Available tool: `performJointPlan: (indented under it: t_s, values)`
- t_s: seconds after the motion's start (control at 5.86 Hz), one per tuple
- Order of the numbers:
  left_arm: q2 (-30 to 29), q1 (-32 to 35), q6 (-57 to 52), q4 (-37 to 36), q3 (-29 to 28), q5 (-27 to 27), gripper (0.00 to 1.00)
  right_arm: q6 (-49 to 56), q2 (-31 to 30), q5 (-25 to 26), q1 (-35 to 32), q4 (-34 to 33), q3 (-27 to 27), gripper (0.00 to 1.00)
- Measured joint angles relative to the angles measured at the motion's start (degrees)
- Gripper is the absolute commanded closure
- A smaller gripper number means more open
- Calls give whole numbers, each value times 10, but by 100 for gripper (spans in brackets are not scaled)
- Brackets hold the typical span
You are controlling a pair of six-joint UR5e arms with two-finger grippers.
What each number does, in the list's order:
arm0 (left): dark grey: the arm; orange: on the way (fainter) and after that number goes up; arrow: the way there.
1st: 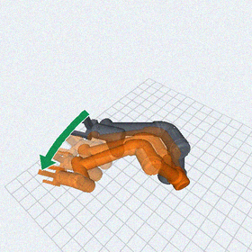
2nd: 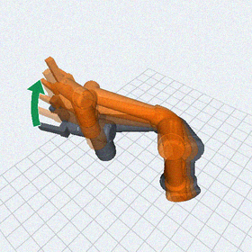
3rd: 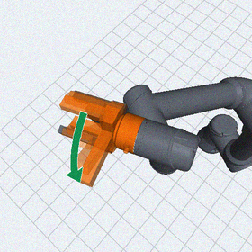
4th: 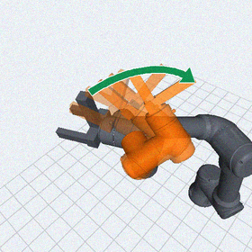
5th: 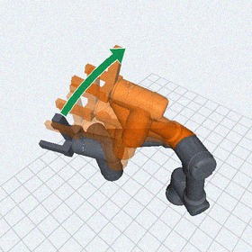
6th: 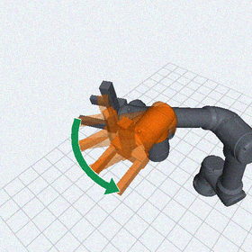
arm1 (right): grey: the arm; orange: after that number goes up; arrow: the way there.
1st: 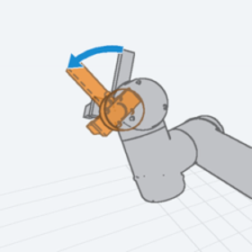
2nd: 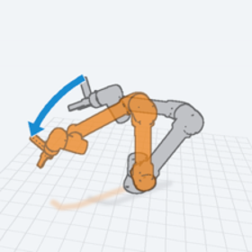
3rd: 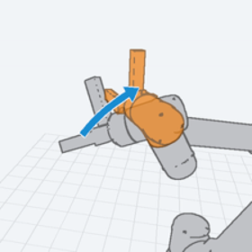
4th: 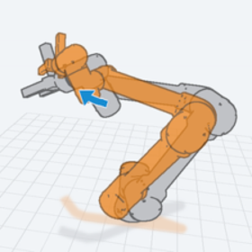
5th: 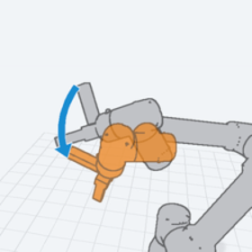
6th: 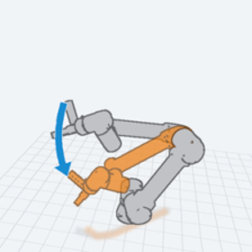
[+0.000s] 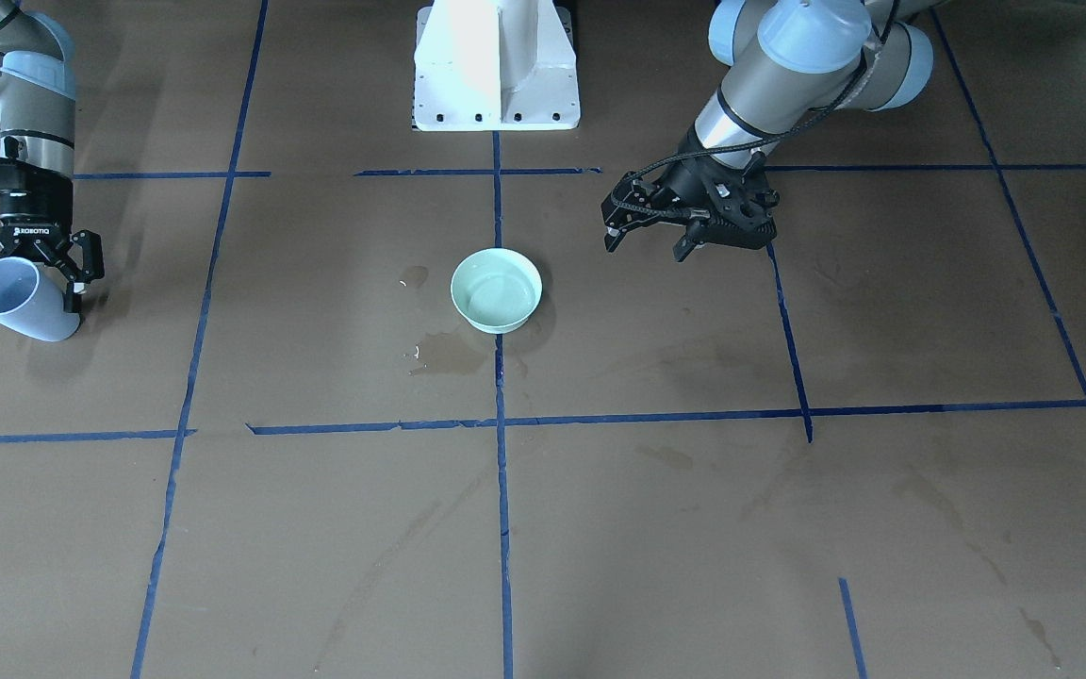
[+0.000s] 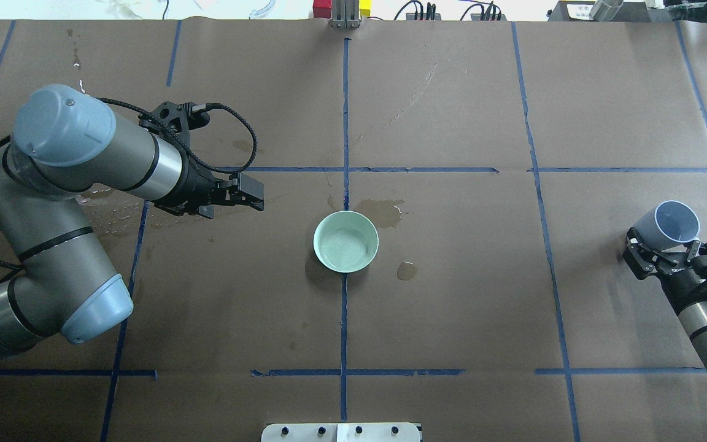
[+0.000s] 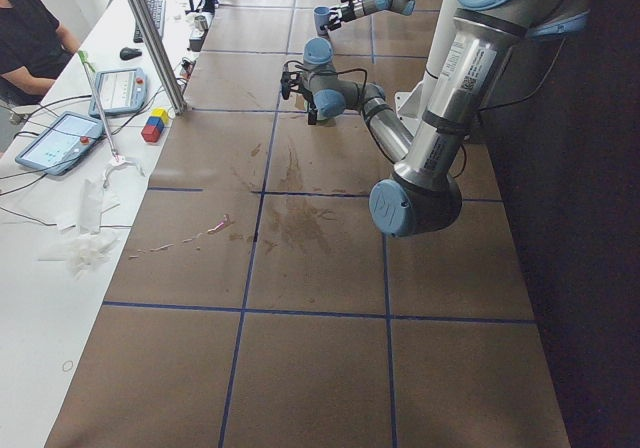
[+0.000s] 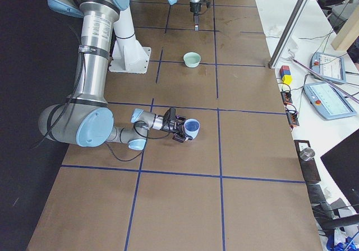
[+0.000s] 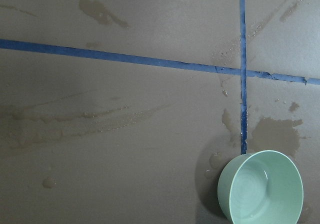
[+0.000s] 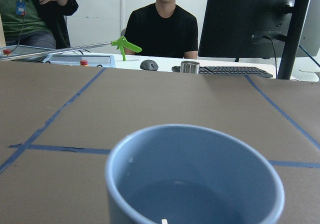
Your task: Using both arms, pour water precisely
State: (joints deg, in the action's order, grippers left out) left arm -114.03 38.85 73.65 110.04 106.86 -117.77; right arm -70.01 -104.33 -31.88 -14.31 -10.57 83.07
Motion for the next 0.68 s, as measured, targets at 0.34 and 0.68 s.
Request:
performJointPlan:
  t_s: [0.34,0.68]
  values:
    - [3,0,0,0,2,0,1,5,10,0,-6,1,1,5]
    - [4,0,0,0,2,0,1,7,9,0,-10,5,2,47]
